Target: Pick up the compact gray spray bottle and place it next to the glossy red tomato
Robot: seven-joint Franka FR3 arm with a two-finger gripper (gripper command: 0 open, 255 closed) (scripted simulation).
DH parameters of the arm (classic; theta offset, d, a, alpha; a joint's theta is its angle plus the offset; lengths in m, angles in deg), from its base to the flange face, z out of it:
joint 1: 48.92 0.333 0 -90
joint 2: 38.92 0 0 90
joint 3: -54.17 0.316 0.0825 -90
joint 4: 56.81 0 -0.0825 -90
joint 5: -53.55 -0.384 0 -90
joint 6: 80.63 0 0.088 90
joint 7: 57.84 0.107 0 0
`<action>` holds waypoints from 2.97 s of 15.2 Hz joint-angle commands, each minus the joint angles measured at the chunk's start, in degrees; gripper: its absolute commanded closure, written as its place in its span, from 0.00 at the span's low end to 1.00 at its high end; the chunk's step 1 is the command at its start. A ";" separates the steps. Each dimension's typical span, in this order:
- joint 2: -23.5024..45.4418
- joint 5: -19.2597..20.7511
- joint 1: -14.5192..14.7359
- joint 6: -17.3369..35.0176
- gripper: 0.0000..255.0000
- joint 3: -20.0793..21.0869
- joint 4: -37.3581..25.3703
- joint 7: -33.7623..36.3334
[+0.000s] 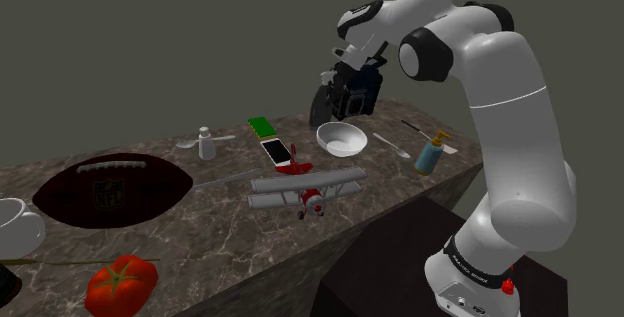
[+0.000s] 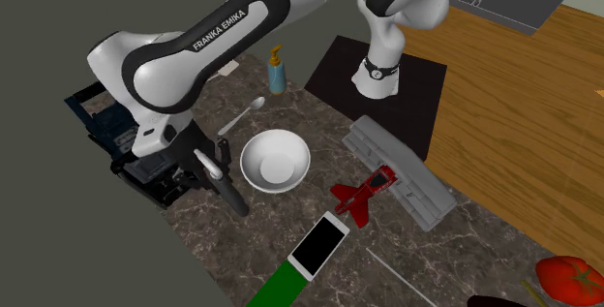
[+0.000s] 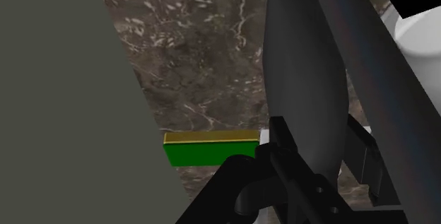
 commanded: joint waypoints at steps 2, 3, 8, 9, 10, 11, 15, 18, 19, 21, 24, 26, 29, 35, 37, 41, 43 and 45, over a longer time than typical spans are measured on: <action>-1.18 0.71 0.19 -1.20 1.00 -0.45 -0.43 0.94; -1.49 0.91 0.20 -1.63 1.00 -0.57 -0.71 1.27; -2.88 1.86 0.16 -3.85 1.00 -1.12 -2.30 2.95; -3.14 2.03 0.13 -4.32 1.00 -1.22 -2.67 3.29; -3.38 2.20 0.10 -4.78 1.00 -1.31 -3.05 3.63; -3.61 2.36 0.05 -5.26 1.00 -1.40 -3.46 3.98; -4.43 2.93 -0.20 -7.22 1.00 -1.71 -5.23 5.38; -4.93 3.27 -0.48 -8.77 1.00 -1.88 -6.76 6.45; -5.07 3.37 -0.60 -9.30 1.00 -1.93 -7.31 6.81; -5.32 3.54 -0.85 -10.38 1.00 -2.02 -8.47 7.54; -5.56 3.70 -1.22 -11.77 1.00 -2.09 -10.02 8.47; -9.42 5.05 3.03 -8.70 1.00 -2.73 -3.97 9.03; -14.77 6.98 8.88 -4.20 1.00 -3.31 3.81 10.62; -24.32 10.73 18.86 4.59 1.00 -3.02 16.14 15.77; -27.15 11.92 21.69 7.43 1.00 -2.48 19.51 17.92; -32.15 14.05 26.61 12.88 1.00 -0.81 25.29 22.61; -34.27 14.95 28.73 15.45 1.00 0.30 27.72 25.08; -36.10 15.73 30.68 17.91 1.00 1.53 29.86 27.59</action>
